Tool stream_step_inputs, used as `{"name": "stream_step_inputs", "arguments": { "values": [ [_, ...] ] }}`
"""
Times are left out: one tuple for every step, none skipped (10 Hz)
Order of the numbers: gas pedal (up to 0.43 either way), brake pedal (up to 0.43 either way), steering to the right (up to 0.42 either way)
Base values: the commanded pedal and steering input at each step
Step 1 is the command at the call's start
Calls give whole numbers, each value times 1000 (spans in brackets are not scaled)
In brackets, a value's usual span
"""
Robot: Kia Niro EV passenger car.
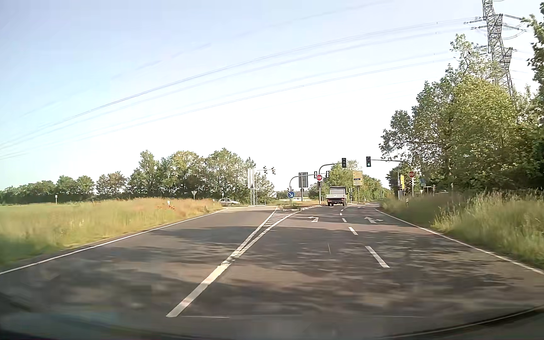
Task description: Follow the waypoints while adhering to traffic rules and regulations
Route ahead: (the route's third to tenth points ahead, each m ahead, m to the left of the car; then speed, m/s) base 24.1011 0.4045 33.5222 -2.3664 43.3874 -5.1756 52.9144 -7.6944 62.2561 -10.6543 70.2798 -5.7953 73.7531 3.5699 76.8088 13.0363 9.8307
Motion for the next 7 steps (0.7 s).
{"name": "stream_step_inputs", "arguments": {
  "values": [
    [20,30,21],
    [20,30,21],
    [20,30,21],
    [8,30,21],
    [0,30,21],
    [0,30,21],
    [0,30,21]
  ]
}}
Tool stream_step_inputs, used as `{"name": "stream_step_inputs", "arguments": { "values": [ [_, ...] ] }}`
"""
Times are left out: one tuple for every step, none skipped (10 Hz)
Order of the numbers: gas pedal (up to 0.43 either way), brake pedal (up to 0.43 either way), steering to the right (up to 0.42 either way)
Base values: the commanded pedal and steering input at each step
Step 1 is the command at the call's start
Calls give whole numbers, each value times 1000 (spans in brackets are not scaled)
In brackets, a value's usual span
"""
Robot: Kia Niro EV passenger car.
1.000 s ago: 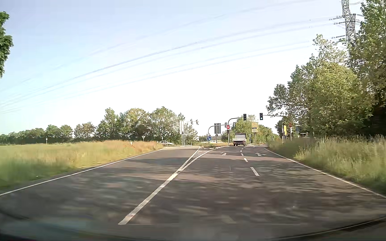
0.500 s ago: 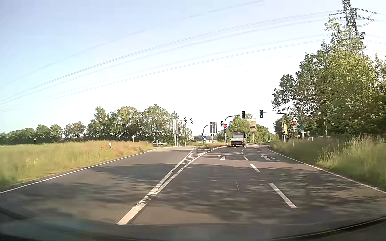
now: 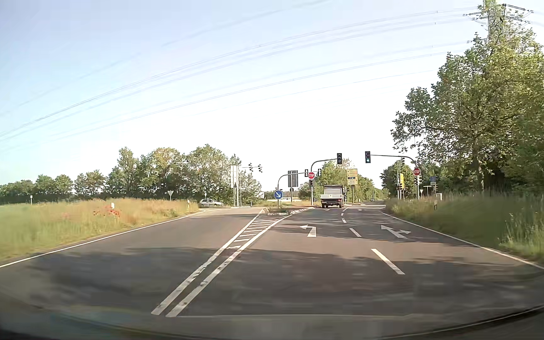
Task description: Follow the waypoints while adhering to traffic rules and regulations
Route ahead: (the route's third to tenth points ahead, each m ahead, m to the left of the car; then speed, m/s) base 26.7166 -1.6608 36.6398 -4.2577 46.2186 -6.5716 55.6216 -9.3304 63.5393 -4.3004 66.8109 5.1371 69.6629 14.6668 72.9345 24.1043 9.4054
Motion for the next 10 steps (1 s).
{"name": "stream_step_inputs", "arguments": {
  "values": [
    [0,30,21],
    [0,30,21],
    [0,30,20],
    [0,30,20],
    [0,67,17],
    [0,122,15],
    [0,128,14],
    [0,134,14],
    [0,128,14],
    [0,116,14]
  ]
}}
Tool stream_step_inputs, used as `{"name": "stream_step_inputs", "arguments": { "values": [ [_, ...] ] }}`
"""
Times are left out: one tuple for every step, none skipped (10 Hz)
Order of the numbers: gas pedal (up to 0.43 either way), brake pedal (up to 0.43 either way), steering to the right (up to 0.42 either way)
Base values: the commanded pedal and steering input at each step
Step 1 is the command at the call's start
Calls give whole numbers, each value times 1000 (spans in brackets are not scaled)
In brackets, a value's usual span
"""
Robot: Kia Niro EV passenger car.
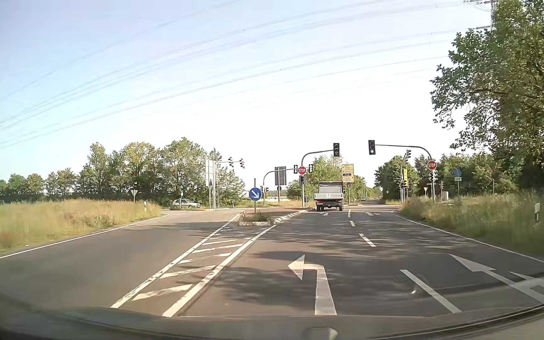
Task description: Follow the waypoints while adhering to traffic rules and regulations
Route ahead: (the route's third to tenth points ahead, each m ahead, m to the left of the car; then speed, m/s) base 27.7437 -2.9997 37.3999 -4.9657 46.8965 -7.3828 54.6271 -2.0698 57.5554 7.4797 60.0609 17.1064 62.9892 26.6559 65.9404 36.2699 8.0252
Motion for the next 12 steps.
{"name": "stream_step_inputs", "arguments": {
  "values": [
    [0,73,18],
    [0,30,20],
    [0,30,21],
    [0,30,25],
    [0,30,28],
    [0,30,32],
    [67,30,34],
    [98,30,34],
    [98,30,34],
    [118,30,34],
    [138,30,34],
    [157,30,34]
  ]
}}
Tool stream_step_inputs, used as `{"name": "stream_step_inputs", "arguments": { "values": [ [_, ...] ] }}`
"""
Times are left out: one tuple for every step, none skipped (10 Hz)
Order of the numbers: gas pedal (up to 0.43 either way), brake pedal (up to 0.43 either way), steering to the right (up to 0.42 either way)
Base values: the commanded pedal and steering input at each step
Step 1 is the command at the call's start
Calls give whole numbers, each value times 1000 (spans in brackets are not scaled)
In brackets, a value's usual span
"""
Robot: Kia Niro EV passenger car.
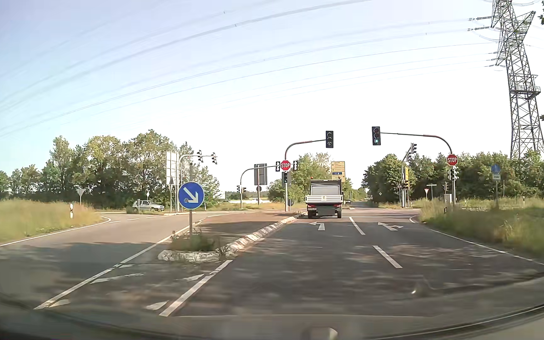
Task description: Follow the waypoints while adhering to traffic rules and regulations
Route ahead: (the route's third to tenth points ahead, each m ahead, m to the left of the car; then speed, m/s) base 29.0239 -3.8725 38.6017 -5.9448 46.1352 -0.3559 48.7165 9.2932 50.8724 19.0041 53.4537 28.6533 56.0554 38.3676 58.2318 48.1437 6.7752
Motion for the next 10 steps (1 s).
{"name": "stream_step_inputs", "arguments": {
  "values": [
    [177,30,34],
    [189,30,34],
    [197,24,34],
    [197,30,34],
    [197,30,34],
    [197,24,34],
    [209,30,34],
    [209,30,34],
    [209,30,34],
    [209,30,34]
  ]
}}
